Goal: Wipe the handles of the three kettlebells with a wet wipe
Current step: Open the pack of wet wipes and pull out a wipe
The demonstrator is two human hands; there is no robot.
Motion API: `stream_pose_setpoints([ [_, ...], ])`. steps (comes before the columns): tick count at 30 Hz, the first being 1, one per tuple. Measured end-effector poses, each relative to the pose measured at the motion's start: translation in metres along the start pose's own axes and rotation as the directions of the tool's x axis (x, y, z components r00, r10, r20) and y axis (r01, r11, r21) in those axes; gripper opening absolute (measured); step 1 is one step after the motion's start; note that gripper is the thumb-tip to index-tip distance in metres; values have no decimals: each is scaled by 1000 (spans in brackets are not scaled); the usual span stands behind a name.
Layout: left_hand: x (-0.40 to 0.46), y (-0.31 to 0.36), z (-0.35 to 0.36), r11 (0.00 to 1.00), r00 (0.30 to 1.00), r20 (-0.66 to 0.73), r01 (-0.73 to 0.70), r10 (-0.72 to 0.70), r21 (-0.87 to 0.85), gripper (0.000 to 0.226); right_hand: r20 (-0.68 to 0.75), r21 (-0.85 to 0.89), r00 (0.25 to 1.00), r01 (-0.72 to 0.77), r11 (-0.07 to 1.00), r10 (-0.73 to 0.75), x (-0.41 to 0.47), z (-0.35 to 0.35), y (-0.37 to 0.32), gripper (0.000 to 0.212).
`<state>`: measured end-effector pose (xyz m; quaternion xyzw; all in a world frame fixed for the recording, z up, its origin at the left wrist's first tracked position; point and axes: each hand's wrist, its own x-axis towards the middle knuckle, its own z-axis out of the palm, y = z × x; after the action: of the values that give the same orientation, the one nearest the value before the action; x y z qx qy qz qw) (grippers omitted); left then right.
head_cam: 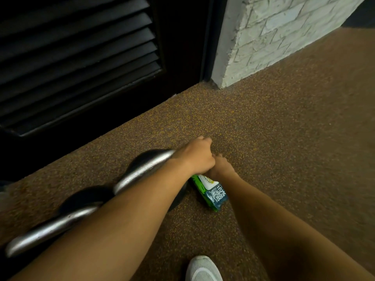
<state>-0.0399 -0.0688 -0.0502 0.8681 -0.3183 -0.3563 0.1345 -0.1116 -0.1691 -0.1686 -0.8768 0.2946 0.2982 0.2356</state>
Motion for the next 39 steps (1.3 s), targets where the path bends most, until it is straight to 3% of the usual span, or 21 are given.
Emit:
stream_pose_setpoints([
  [2, 1, -1, -3, 999, 1000, -14, -12, 11, -34, 61, -12, 35, 997, -82, 996, 82, 3, 15, 0, 97],
  [5, 0, -3, -7, 996, 999, -38, -26, 23, -82, 58, -80, 75, 987, -135, 988, 141, 5, 31, -2, 106],
  [10, -2, 0, -12, 990, 999, -40, -29, 24, -139, 56, -58, 168, 976, -196, 966, 208, 11, 31, 3, 88],
  [12, -3, 3, -15, 984, 999, -40, -20, 14, -175, 57, -30, 225, 983, -172, 959, 184, 8, 28, 5, 93],
  [14, -5, 9, -19, 977, 999, -42, -31, 23, -213, 57, -25, 280, 986, -153, 948, 167, 2, 18, 6, 83],
  [21, -16, 14, -56, 882, 974, -227, -100, -8, -461, 41, -284, 516, 945, 7, 857, 164, -26, -90, -3, 52],
  [27, -55, -14, -104, 567, 874, -371, -142, -313, -812, 30, -402, 676, 910, 220, 703, 102, -77, -184, -71, 42],
  [28, -69, -19, -111, 513, 867, -363, -152, -341, -845, 20, -399, 693, 915, 260, 672, 57, -88, -193, -87, 38],
  [30, -98, -27, -126, 400, 874, -332, -179, -355, -899, 26, -388, 711, 920, 341, 615, -63, -114, -205, -121, 27],
  [32, -126, -36, -138, 215, 901, -277, -214, -335, -953, 31, -356, 707, 914, 399, 585, -193, -145, -211, -157, 23],
  [35, -177, -50, -149, -75, 910, -237, -277, -340, -958, 38, -241, 772, 896, 410, 485, -373, -185, -203, -202, 31],
  [39, -253, -68, -150, -221, 866, -263, -381, -425, -898, 43, -180, 769, 836, 448, 456, -518, -234, -184, -252, 55],
])
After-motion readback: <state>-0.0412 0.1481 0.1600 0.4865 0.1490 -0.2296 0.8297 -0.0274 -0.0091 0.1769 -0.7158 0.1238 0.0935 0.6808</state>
